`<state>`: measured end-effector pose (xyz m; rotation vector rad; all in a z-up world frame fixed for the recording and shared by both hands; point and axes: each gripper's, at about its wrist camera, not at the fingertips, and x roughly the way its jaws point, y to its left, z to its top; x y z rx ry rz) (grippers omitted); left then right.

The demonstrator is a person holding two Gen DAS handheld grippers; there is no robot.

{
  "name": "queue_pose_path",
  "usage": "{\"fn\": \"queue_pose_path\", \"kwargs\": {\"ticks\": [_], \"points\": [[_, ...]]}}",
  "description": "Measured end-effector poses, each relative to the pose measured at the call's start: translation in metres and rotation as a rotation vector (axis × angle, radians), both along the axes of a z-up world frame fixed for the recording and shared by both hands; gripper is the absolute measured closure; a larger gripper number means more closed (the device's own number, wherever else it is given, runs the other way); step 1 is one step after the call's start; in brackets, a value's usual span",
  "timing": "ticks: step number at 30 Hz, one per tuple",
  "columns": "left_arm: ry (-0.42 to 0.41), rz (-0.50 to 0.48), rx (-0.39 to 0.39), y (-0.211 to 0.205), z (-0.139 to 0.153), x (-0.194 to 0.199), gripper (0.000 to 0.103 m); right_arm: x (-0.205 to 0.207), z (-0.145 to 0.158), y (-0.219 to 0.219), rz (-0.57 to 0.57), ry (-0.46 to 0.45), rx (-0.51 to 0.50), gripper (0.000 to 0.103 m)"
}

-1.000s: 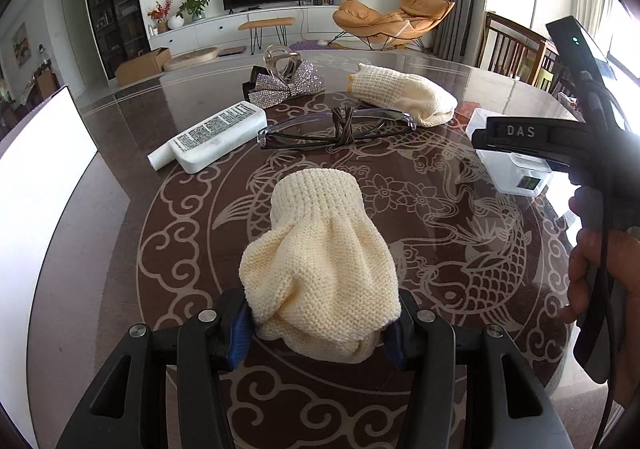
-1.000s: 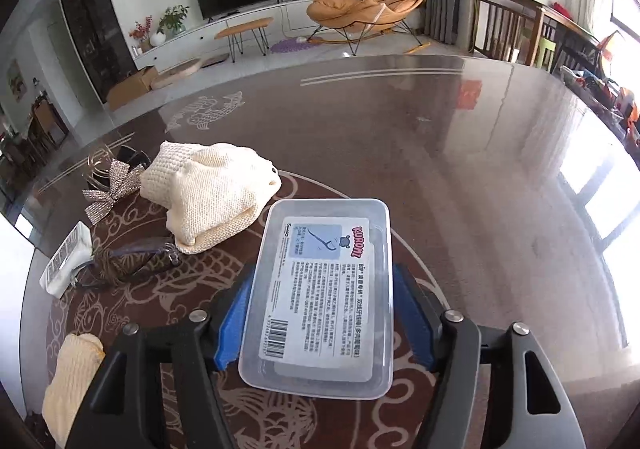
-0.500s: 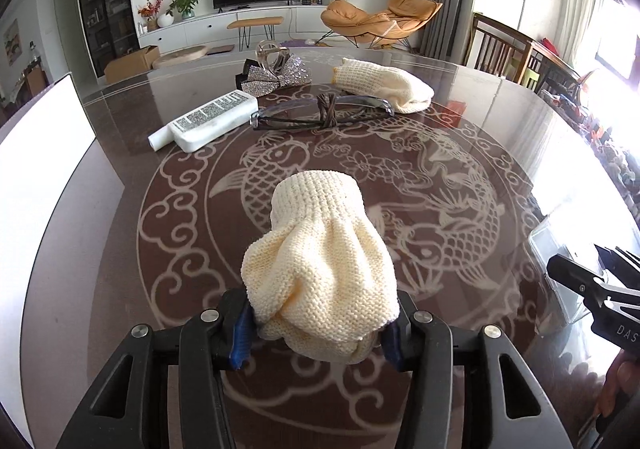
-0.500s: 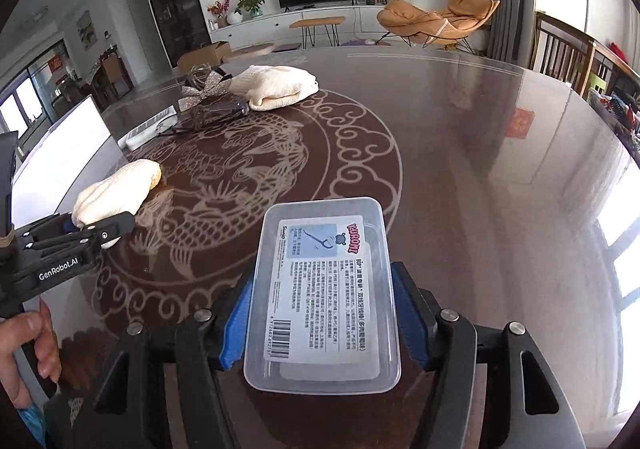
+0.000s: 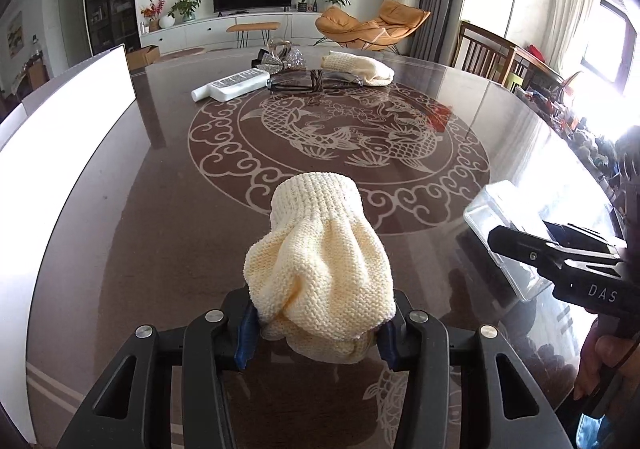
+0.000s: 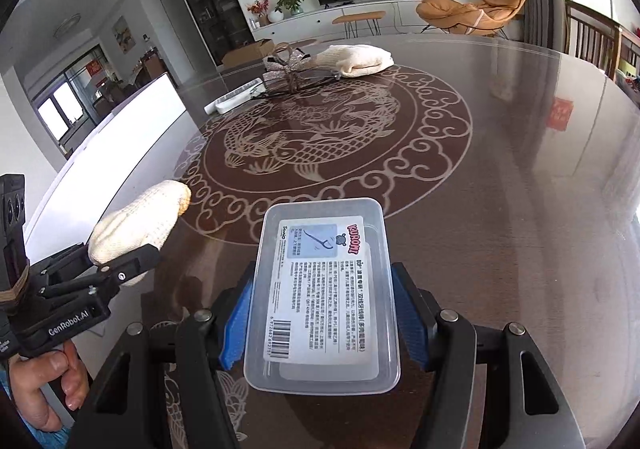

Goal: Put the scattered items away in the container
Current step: 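Carry the mitten and the clear box over the white container with both tools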

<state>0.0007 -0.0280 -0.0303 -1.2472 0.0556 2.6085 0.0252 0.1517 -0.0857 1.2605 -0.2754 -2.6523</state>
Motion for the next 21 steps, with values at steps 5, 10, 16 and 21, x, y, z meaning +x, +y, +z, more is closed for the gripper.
{"fn": "queue_pose_path", "kwargs": {"ticks": [5,10,16,21], "points": [[0.002,0.047,0.051,-0.021,0.012,0.008,0.056,-0.003,0.013,-0.030,0.077,0.009,-0.007,0.040],[0.072,0.170,0.125,-0.082,0.056,0.019,0.056,-0.023,0.043,-0.089,0.212,0.041,-0.013,0.040],[0.170,0.438,0.109,-0.208,0.107,0.035,0.056,-0.055,0.112,-0.208,0.446,0.136,-0.082,0.040],[0.150,0.636,0.110,-0.304,0.110,0.040,0.056,-0.065,0.155,-0.326,0.635,0.223,-0.086,0.040]]}}
